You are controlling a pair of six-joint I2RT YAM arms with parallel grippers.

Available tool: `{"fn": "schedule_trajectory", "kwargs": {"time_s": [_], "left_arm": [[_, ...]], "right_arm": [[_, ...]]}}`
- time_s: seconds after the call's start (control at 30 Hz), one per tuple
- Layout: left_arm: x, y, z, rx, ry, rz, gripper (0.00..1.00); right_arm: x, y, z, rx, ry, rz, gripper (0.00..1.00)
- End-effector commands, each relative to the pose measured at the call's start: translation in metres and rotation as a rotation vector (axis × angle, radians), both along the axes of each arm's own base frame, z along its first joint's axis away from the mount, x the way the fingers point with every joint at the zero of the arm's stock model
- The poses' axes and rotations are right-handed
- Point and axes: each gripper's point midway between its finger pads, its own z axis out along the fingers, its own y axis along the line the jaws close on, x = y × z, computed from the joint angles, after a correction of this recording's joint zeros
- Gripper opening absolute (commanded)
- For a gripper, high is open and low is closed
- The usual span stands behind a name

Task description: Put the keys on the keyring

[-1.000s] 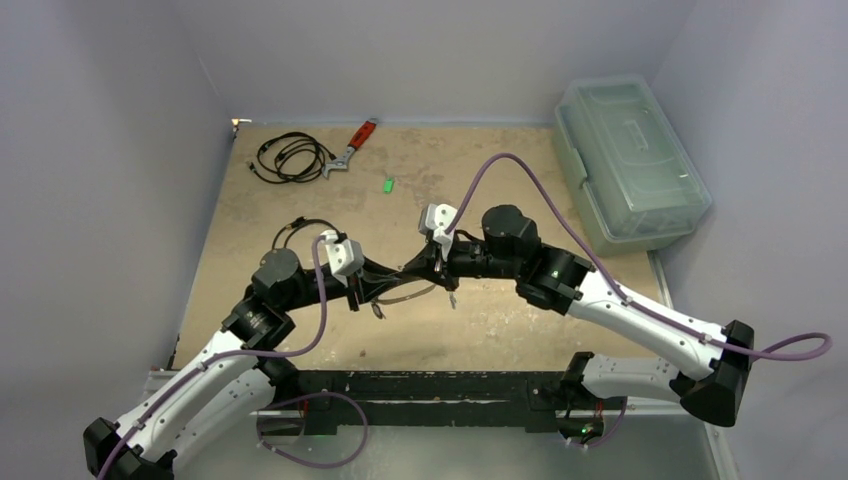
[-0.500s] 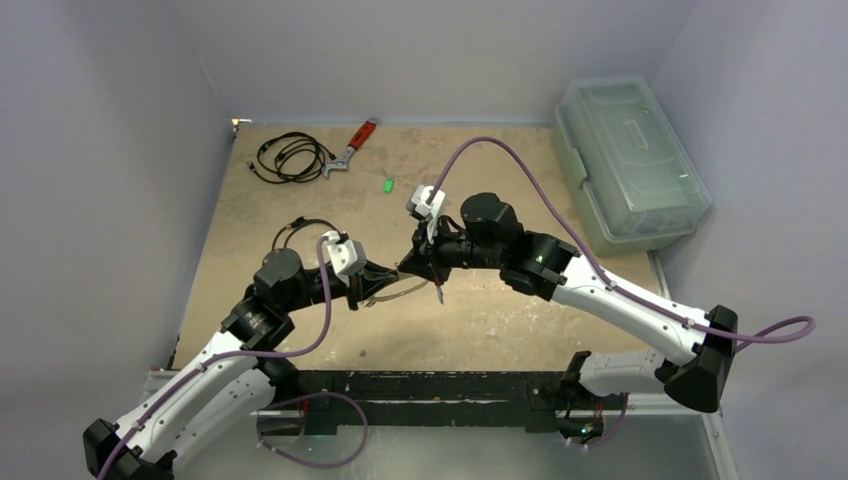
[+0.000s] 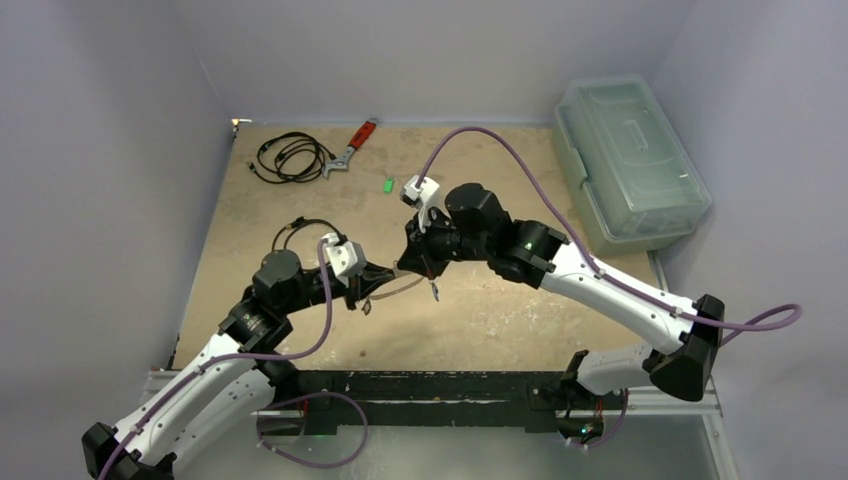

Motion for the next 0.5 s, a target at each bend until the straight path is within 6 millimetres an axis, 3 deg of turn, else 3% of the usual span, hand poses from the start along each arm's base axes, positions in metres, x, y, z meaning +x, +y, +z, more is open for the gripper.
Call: {"fn": "schedule_trajectory", "kwargs": {"time_s": [0.0, 0.2, 0.3, 0.47], "left_arm": [[0.001, -0.001, 0.027, -0.057, -0.105, -0.009, 0.01], [-0.002, -0.001, 0.030, -0.066, -0.119, -0.018, 0.37], [-0.004, -0.003, 0.030, -0.070, -0.120, -0.036, 0.45], [-0.009, -0.011, 0.029, -0.075, -0.103, -0.098, 0.48]], "right_arm": [[-0.002, 0.002, -0.003, -0.036, 0.046, -0.010, 0.00], [0.001, 0.000, -0.003, -0.078, 0.051, -0.020, 0.00], [0.001, -0.001, -0.005, -0.102, 0.064, -0.025, 0.00], [-0.003, 0.000, -0.003, -0.094, 0.074, -0.003, 0.00]]}}
